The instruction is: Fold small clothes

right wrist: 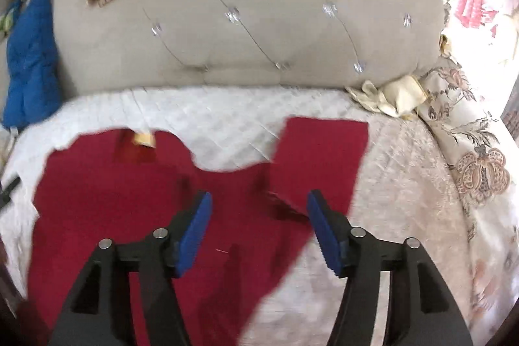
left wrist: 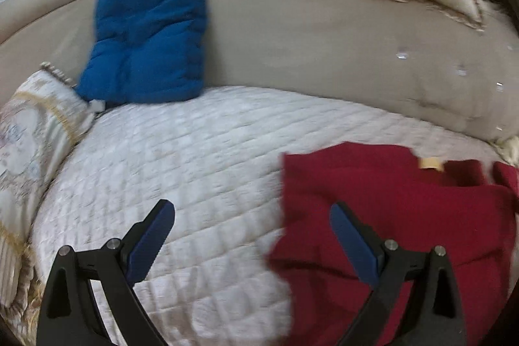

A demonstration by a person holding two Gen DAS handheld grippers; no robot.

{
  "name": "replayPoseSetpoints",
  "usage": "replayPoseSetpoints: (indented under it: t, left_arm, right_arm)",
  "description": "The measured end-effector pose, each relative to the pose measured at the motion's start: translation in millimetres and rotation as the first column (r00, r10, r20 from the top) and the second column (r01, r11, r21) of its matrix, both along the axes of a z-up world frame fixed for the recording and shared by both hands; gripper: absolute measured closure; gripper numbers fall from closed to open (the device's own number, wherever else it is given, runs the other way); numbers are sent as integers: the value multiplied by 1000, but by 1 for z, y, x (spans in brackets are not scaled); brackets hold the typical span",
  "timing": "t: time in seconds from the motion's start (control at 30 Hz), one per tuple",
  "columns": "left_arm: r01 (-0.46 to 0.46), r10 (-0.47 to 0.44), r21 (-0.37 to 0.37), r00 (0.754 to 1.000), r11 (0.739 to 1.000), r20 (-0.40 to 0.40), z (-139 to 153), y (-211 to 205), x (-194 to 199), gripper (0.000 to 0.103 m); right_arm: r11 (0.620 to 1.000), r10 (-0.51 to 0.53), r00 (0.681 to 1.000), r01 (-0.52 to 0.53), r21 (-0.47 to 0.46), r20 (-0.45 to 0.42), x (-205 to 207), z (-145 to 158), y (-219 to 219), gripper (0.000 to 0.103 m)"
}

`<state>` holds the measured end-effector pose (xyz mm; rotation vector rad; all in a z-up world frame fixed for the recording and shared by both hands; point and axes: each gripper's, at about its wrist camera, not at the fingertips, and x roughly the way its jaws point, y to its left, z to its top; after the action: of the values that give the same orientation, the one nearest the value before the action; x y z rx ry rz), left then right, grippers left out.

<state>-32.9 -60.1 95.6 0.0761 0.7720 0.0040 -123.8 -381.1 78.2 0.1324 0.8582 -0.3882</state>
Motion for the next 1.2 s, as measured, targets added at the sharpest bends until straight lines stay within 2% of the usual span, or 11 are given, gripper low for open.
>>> replayPoseSetpoints:
  t: [0.17, 0.2, 0.23, 0.33, 0.43, 0.7, 0.87, 0.97, 1.03, 1.1, 1.2]
  left_arm:
    - [57, -58, -43, 998, 997, -2, 5, -40, 8, 4]
    - [70, -71, -40, 997, 997, -11, 2, -49, 10, 4]
    - [87, -87, -35, 996, 996, -19, -1, -57, 10, 4]
    - [124, -124, 8, 992, 992, -31, -15, -75, 9, 4]
    - [127, -126, 28, 991, 991, -53, -26, -83, 10, 4]
    - [130, -127, 51, 990, 990, -61, -41, -88, 11, 4]
    - [140, -133, 63, 986, 988, -101, -55, -89, 13, 4]
    - [143, -135, 77, 986, 987, -102, -57, -91, 13, 4]
    - [142, -134, 79, 986, 987, -102, -58, -91, 13, 4]
    - [142, -134, 80, 986, 987, -101, -58, -91, 14, 4]
    - [142, -133, 85, 986, 986, -101, -59, -92, 13, 4]
  right_arm:
    - [991, 70, 994, -79, -105, -88, 10, -35, -6, 65]
    - [987, 65, 995, -76, -143, -82, 12, -38, -12, 91]
    - [985, 43, 996, -56, -163, -84, 13, -39, -19, 103]
    - [991, -45, 998, 49, -121, 35, -10, -11, -51, 103]
    - [973, -145, 983, 162, -165, 110, -40, 19, -80, 103]
    - [870, -407, 892, 444, -216, 195, -119, 70, -165, 103]
    - [815, -517, 849, 528, -239, 111, -166, 44, -199, 103]
    - [766, -619, 785, 611, -198, 26, -194, 27, -221, 103]
    - [718, -665, 746, 652, -243, 37, -206, 32, -220, 96]
    - [710, -664, 746, 651, -270, 55, -212, 41, -211, 87]
    - [791, -579, 811, 583, -187, 81, -199, 56, -192, 86]
